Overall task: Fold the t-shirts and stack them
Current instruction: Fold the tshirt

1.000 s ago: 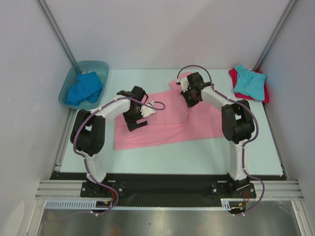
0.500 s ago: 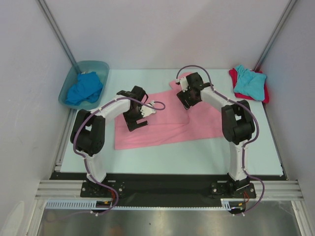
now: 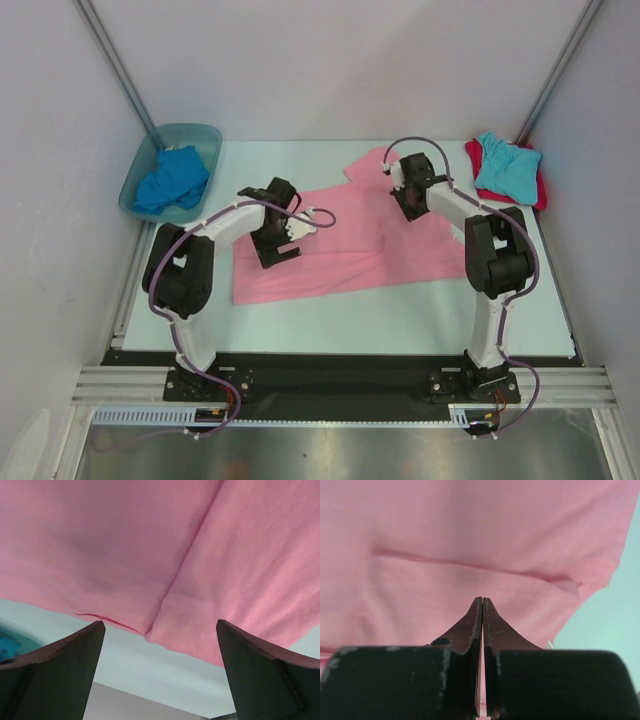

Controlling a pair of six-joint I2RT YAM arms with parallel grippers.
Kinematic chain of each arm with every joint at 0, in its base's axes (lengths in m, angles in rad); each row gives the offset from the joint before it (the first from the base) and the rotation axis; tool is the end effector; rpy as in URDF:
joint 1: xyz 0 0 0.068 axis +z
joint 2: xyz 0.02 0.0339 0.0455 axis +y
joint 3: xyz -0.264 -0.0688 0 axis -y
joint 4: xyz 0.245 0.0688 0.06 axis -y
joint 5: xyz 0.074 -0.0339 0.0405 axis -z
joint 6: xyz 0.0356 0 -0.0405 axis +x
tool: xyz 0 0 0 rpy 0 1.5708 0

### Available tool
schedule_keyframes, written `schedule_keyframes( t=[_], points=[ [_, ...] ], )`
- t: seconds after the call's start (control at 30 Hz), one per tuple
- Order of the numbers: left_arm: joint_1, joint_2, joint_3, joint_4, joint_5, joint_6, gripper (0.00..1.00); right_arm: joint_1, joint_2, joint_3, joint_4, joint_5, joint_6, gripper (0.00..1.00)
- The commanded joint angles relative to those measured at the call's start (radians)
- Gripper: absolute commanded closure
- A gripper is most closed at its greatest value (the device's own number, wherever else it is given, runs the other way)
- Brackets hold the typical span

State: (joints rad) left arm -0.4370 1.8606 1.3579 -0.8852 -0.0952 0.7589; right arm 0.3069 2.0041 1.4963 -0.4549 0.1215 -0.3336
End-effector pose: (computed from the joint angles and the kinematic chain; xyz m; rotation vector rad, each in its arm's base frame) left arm 0.3266 -0.1488 0.1934 1.6617 2.4627 0.1834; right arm 0.4175 0.1278 0.1967 -0.7508 2.4171 -0.1645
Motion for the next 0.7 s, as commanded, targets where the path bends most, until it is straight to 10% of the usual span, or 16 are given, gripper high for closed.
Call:
schedule_keyframes(
  t=[0.0,0.67],
  points=[
    [-0.011,-0.054,-0.057,0.074,-0.018,0.008,0.00,-0.072,0.004,-0.028,0.004,0.024,0.016,1.00],
    [-0.009,-0.074,-0.129,0.019,0.026,0.030,0.00,-0.253,-0.112,-0.133,-0.089,-0.002,-0.012,1.00]
  ],
)
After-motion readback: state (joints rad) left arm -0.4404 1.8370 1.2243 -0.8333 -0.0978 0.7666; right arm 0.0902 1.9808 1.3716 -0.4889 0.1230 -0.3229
